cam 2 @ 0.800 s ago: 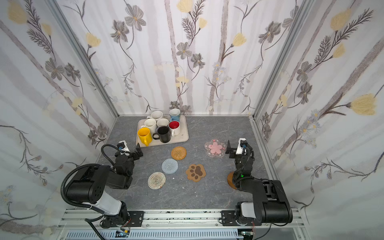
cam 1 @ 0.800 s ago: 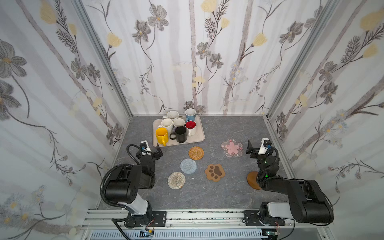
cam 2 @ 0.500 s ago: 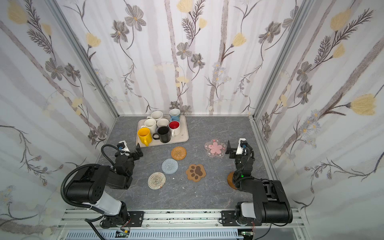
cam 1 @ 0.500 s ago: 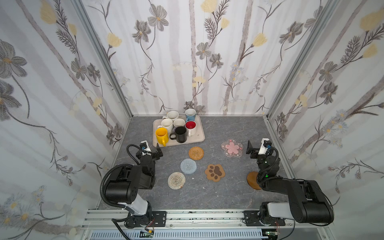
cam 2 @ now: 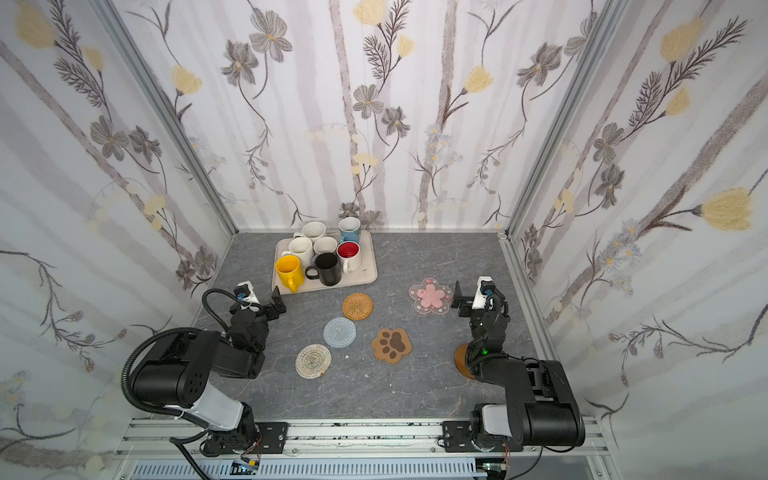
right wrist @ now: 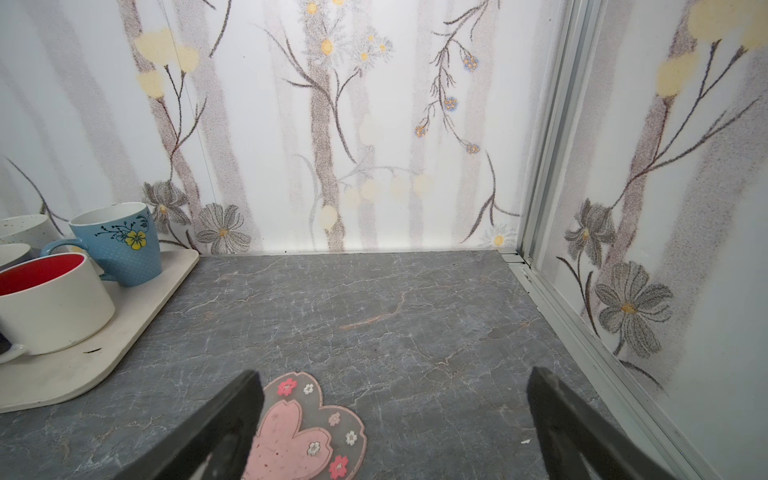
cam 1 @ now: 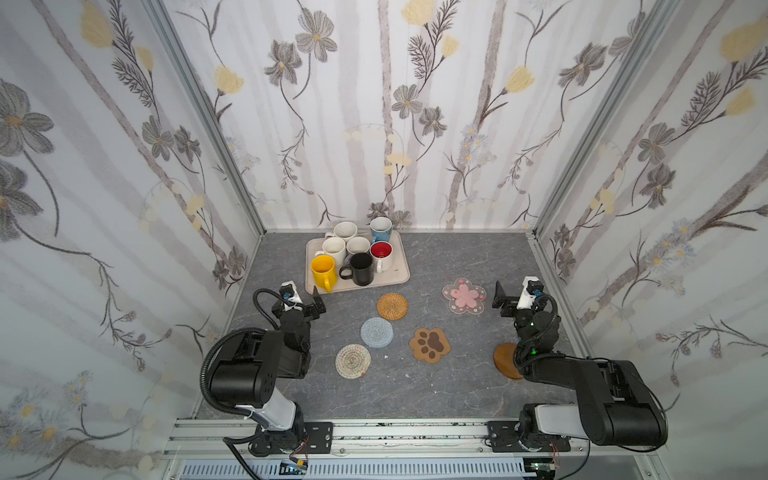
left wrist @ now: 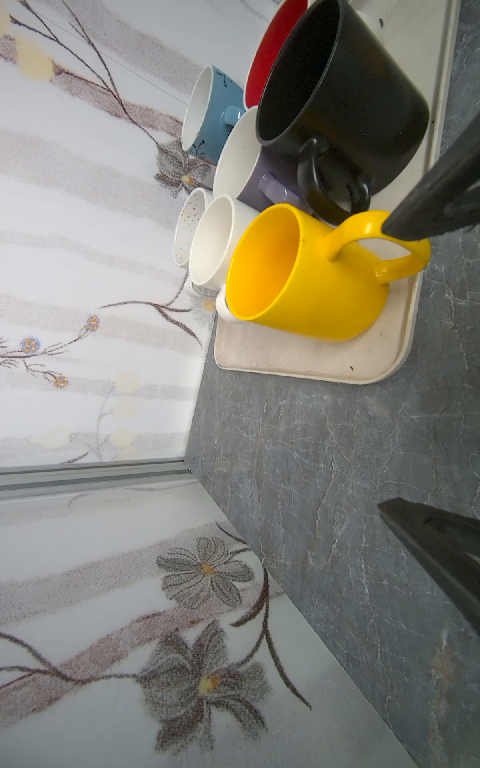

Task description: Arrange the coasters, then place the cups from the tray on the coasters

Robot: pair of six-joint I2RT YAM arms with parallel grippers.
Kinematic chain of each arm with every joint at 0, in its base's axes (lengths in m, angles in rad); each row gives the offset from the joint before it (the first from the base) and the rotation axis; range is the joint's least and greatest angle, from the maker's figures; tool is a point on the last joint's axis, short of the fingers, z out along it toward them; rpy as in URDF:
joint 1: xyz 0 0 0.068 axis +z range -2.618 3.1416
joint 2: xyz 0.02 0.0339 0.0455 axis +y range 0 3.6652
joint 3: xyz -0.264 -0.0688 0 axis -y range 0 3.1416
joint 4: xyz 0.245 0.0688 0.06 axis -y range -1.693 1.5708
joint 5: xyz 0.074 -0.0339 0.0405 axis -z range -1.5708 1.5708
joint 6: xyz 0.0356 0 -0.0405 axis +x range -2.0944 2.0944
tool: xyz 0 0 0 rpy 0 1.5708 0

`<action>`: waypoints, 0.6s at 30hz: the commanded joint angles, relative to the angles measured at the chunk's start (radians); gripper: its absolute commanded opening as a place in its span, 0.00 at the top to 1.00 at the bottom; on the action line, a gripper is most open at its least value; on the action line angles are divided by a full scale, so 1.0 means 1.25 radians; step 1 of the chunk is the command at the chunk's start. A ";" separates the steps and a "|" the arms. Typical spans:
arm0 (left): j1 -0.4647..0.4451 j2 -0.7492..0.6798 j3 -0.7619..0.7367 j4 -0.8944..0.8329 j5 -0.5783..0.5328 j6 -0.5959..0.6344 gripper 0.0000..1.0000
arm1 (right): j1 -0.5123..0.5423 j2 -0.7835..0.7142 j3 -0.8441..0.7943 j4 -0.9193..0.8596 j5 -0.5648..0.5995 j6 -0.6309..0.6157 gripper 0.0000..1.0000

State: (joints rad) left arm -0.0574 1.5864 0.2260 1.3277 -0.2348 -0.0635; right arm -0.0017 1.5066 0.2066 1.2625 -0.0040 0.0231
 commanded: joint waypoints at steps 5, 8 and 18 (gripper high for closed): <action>0.001 0.001 -0.001 0.033 -0.006 -0.007 0.00 | -0.006 0.003 0.003 0.024 -0.034 0.006 0.00; 0.001 0.001 -0.001 0.033 -0.006 -0.006 0.00 | -0.006 0.003 0.004 0.025 -0.034 0.005 0.00; 0.006 0.000 0.003 0.023 0.006 -0.010 0.00 | -0.007 0.003 0.004 0.024 -0.033 0.007 0.00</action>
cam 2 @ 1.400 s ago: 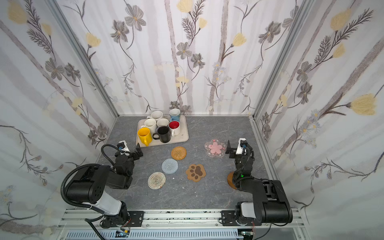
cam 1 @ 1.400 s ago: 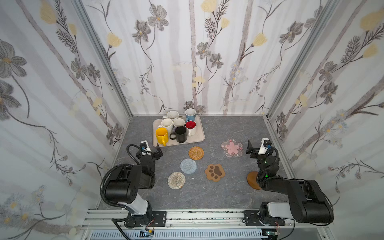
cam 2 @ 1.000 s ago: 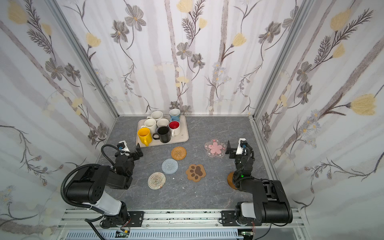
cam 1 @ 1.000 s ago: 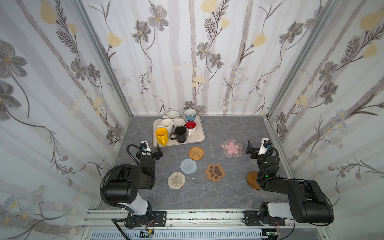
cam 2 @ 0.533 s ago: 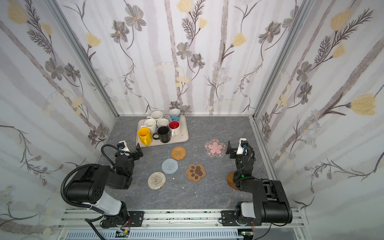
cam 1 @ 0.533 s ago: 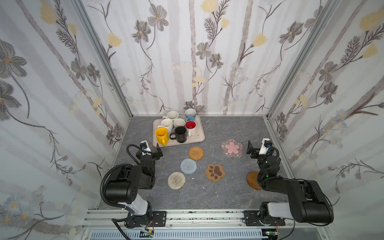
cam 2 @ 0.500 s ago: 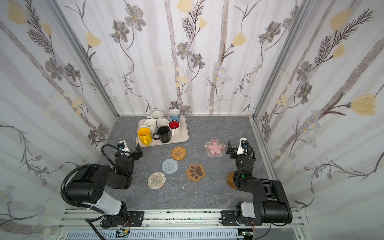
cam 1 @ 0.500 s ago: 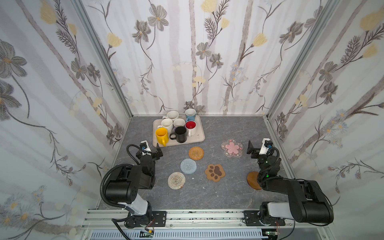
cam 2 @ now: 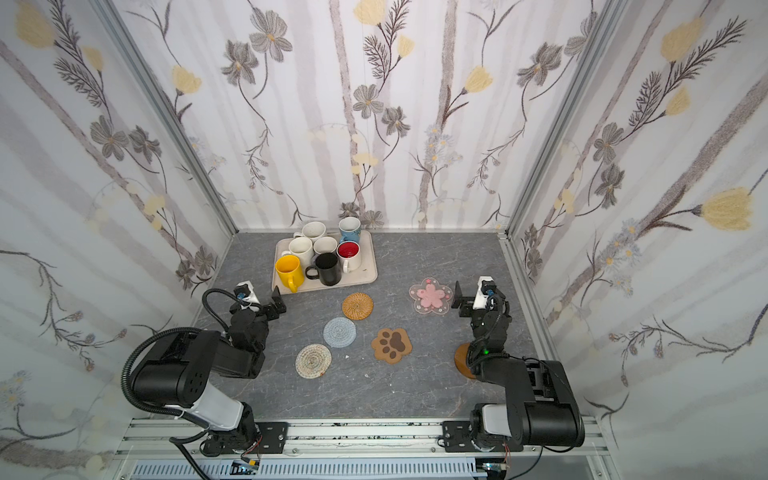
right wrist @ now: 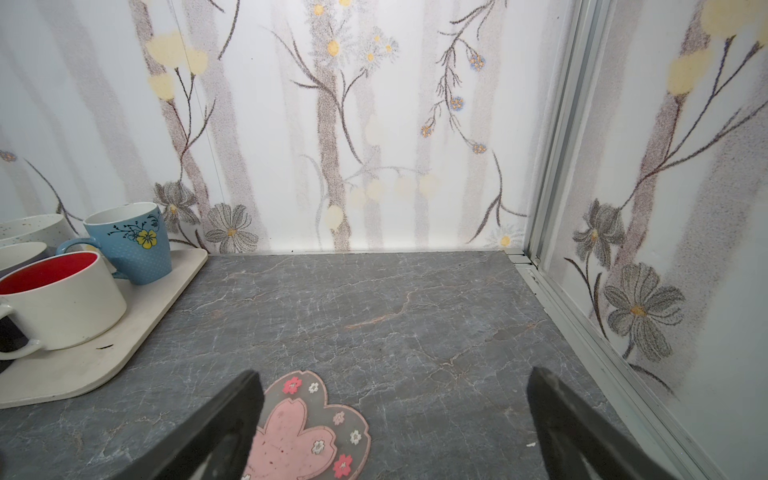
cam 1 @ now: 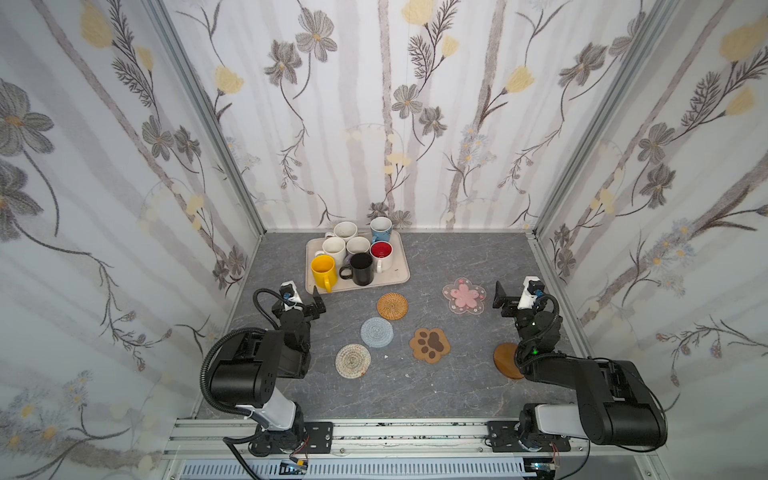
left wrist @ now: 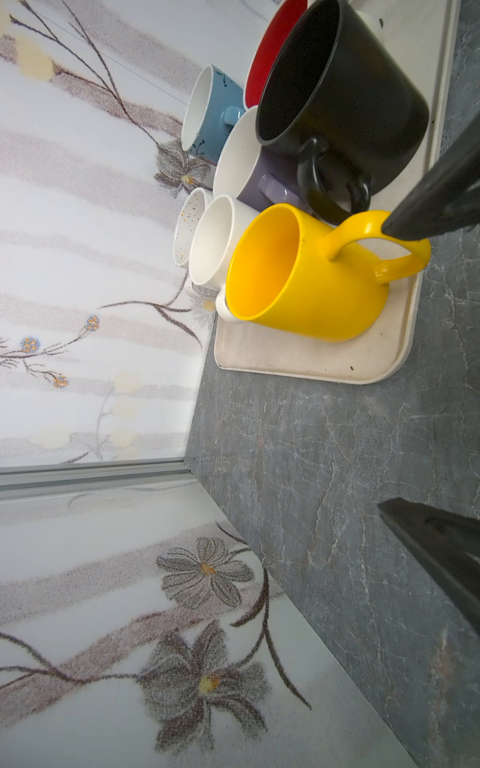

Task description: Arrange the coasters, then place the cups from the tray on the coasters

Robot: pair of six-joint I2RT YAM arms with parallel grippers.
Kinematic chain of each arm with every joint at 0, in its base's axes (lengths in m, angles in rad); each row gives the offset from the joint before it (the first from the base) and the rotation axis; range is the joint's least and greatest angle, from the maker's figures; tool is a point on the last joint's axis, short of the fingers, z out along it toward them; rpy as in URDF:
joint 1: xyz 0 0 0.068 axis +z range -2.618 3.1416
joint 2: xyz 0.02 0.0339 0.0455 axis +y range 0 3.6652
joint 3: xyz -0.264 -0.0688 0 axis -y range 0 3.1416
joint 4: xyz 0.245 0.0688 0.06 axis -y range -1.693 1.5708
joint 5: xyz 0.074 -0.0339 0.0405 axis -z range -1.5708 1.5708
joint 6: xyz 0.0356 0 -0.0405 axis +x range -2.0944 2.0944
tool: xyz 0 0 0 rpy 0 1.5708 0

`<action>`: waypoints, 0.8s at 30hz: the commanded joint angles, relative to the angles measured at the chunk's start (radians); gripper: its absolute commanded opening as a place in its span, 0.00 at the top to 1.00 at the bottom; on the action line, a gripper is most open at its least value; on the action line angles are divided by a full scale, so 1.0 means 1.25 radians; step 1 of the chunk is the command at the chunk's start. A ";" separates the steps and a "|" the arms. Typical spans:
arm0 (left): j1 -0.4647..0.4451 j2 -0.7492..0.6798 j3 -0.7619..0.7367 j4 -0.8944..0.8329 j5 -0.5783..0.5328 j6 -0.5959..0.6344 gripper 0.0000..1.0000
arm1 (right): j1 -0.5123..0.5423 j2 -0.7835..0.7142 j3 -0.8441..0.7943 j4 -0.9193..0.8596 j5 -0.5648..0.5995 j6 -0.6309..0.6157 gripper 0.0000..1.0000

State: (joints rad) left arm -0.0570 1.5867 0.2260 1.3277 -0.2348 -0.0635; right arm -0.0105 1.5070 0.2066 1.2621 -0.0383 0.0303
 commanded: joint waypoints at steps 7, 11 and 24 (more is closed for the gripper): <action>0.015 -0.004 0.003 0.018 0.026 -0.017 0.00 | 0.001 0.002 0.004 0.025 -0.004 0.001 0.00; 0.014 -0.016 0.003 0.015 0.020 -0.014 0.00 | 0.001 -0.006 -0.014 0.052 0.035 0.015 0.00; -0.045 -0.381 0.142 -0.511 0.000 -0.002 0.00 | 0.047 -0.209 0.188 -0.539 0.155 0.137 0.00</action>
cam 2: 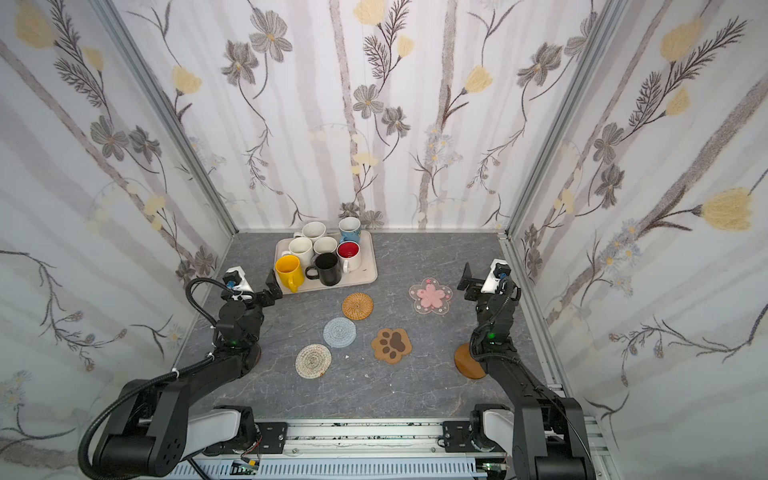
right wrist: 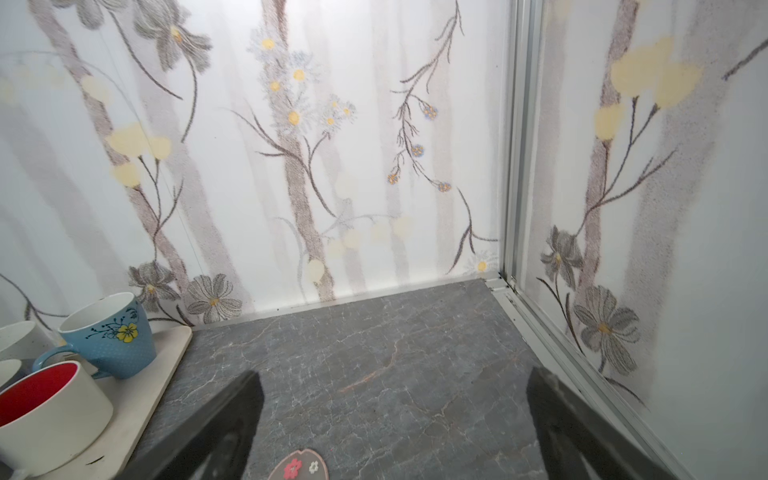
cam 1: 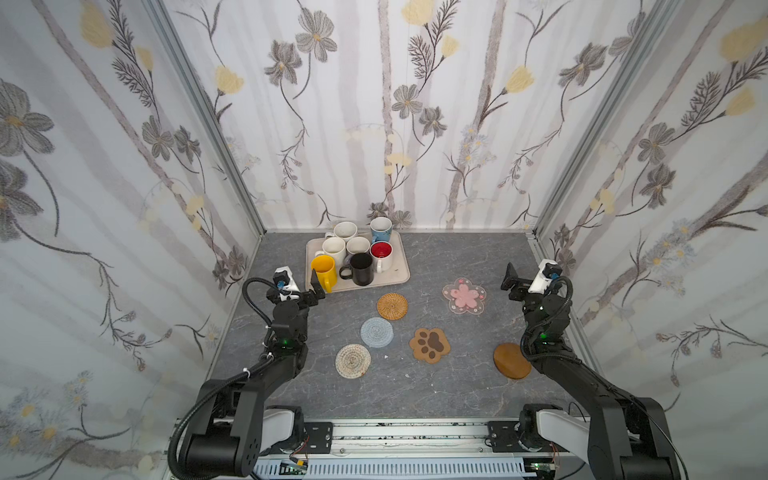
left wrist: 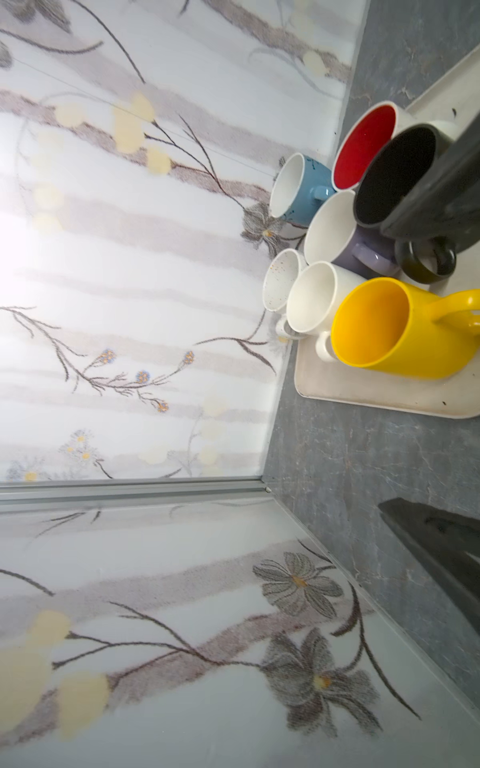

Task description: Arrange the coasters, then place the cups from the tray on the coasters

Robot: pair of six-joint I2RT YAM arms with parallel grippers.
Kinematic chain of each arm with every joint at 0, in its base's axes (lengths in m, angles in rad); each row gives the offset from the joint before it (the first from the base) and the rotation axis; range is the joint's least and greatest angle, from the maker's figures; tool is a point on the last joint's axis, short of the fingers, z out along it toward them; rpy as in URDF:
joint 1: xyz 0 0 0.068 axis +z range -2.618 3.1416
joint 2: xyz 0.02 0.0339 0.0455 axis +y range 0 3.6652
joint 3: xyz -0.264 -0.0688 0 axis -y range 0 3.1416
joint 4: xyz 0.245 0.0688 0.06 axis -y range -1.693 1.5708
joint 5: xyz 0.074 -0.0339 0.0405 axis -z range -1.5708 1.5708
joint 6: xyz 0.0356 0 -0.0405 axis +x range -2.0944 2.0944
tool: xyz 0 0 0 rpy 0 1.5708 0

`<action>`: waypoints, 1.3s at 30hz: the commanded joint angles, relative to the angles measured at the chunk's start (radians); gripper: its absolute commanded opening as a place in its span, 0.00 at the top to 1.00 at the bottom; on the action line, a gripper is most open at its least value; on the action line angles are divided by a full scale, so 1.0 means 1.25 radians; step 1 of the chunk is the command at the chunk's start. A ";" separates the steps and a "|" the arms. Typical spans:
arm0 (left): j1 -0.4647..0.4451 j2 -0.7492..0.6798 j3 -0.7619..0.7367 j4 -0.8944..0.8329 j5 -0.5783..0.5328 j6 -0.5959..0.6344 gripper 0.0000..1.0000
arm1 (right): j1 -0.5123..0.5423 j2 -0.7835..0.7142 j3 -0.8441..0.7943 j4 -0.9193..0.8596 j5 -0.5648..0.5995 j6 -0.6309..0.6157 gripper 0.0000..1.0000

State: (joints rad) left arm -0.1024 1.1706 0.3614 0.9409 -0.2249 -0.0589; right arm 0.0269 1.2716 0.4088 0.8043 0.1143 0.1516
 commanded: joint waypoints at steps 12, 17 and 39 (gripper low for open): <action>-0.200 -0.142 0.345 -0.771 -0.052 -0.071 0.12 | 0.162 -0.131 0.158 -0.477 0.010 0.090 0.02; -0.276 -0.130 0.452 -1.025 -0.039 -0.208 0.23 | 0.253 -0.134 0.193 -0.528 -0.050 0.118 0.02; -0.482 -0.071 0.256 -1.210 0.058 -0.535 1.00 | 0.364 -0.056 0.130 -0.411 -0.075 0.205 0.00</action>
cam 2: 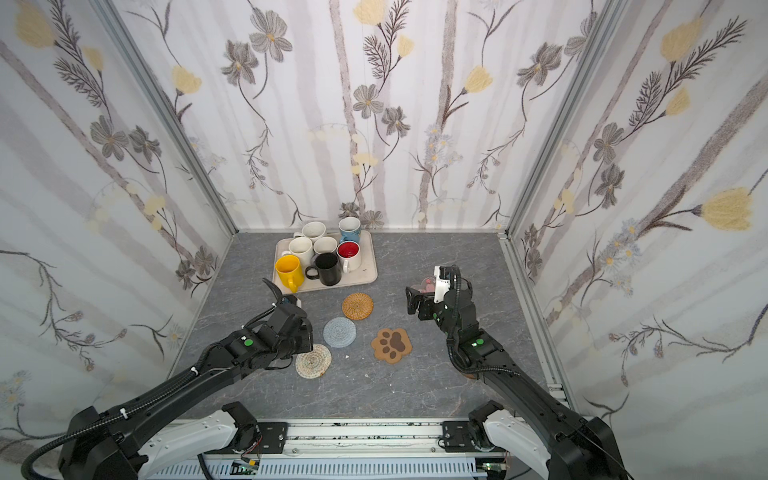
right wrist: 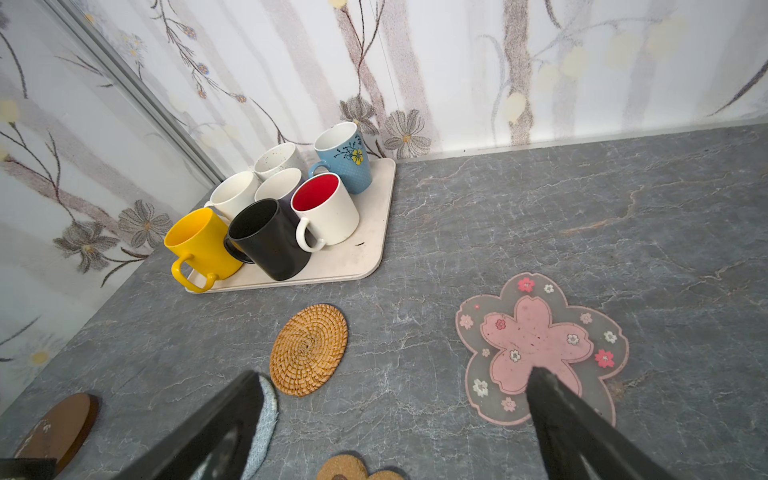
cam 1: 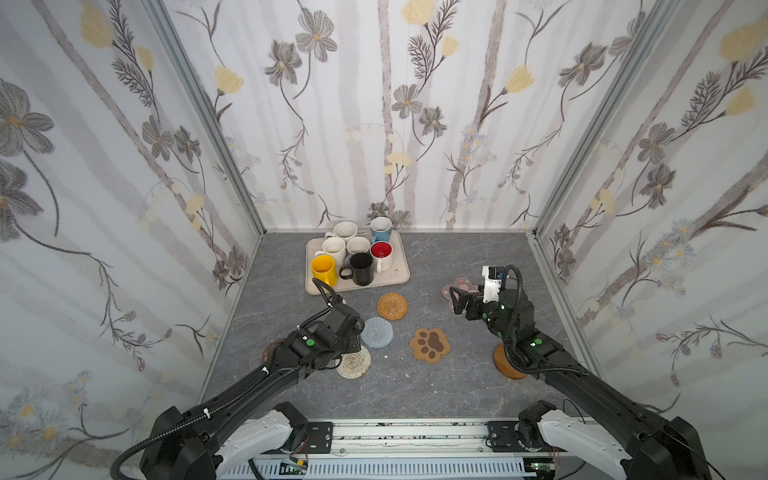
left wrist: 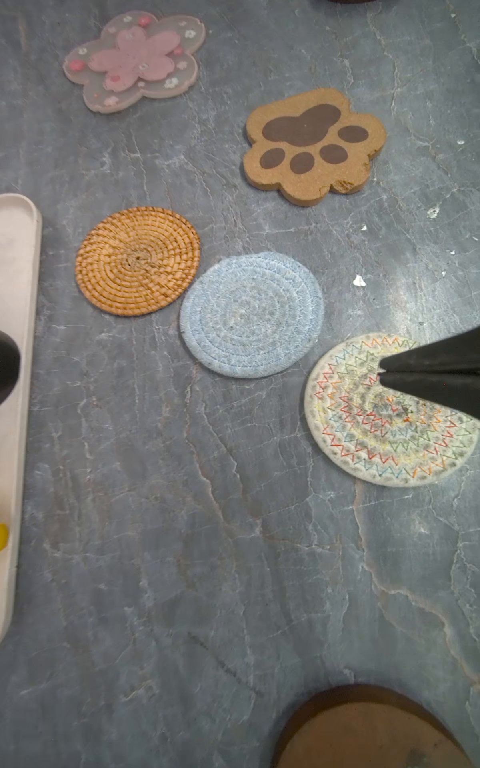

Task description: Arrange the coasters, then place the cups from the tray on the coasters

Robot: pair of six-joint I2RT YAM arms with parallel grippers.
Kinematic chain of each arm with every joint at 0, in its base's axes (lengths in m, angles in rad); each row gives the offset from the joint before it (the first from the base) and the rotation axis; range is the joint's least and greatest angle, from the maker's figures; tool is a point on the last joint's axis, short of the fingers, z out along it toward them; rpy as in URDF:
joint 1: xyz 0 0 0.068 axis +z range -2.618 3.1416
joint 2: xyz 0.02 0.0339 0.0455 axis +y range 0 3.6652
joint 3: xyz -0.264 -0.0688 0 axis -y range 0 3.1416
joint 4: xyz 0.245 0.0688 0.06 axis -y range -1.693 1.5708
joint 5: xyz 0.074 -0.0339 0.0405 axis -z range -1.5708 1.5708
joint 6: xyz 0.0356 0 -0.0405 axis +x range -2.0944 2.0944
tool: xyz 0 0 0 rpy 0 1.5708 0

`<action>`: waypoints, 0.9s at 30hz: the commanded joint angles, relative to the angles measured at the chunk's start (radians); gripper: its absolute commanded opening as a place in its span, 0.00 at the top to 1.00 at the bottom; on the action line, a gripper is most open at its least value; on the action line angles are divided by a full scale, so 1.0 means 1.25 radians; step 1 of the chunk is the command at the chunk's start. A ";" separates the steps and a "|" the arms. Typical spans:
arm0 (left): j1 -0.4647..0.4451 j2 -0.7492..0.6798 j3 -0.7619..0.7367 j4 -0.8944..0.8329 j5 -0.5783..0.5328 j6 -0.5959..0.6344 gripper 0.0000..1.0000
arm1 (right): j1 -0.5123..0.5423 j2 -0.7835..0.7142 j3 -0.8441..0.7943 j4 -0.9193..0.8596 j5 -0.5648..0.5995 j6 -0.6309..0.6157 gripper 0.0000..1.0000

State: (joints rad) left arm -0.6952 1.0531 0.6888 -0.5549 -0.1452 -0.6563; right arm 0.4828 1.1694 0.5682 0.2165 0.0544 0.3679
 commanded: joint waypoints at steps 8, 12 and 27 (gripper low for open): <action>-0.016 0.103 -0.052 0.017 0.009 -0.125 1.00 | 0.000 0.086 -0.008 0.090 -0.050 0.048 0.00; -0.014 0.149 -0.058 0.057 0.026 -0.125 1.00 | -0.001 0.102 -0.007 0.109 -0.066 0.058 0.00; 0.010 0.211 -0.058 0.113 0.029 -0.147 0.64 | 0.000 0.110 -0.003 0.107 -0.096 0.058 0.00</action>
State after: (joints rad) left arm -0.6968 1.3571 0.6216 -0.4107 -0.0807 -0.8120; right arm 0.4824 1.3018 0.5610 0.3172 -0.0456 0.4294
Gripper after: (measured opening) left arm 0.245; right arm 0.996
